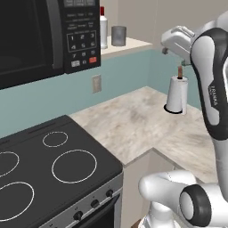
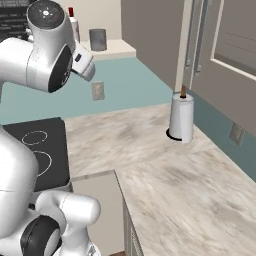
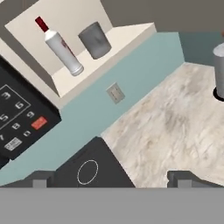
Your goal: There is a bowl on the dining counter. Grab a lemon wedge from the fridge and place it in the bowl. Then get the liquor bottle and glass cup from the cabinet and place them next to the bowl.
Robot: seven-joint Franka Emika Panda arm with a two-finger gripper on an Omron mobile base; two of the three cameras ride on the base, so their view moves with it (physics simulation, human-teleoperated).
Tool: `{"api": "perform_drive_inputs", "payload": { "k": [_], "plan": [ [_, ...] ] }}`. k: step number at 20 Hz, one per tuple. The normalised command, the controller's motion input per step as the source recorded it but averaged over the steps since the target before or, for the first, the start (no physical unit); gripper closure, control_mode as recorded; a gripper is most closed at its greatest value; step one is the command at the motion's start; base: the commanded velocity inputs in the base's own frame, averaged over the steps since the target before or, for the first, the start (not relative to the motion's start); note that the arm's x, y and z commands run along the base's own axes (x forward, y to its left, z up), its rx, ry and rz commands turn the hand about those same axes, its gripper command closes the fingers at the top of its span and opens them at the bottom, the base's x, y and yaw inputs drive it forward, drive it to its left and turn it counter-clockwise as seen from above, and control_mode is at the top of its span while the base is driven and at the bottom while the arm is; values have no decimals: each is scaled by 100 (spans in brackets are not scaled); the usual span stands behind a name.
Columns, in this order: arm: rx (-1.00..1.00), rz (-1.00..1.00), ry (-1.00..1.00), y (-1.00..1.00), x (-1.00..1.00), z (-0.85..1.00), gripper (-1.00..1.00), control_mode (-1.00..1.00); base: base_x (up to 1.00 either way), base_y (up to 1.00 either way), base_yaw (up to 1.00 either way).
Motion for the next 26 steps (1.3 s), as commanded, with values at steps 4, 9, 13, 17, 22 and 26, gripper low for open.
{"api": "perform_drive_inputs", "payload": {
  "k": [4,9,13,17,22,26],
  "plan": [
    [5,-19,-1,0,74,0,-100,-100,0,0,0],
    [5,-13,1,0,96,5,-100,-100,0,0,0],
    [12,-2,0,0,84,29,-100,-100,0,0,0],
    [16,0,0,0,55,37,-100,-100,0,0,0],
    [15,0,0,0,36,32,-100,-100,0,0,0],
    [8,0,1,0,47,5,-100,-100,0,0,0]
  ]
}}
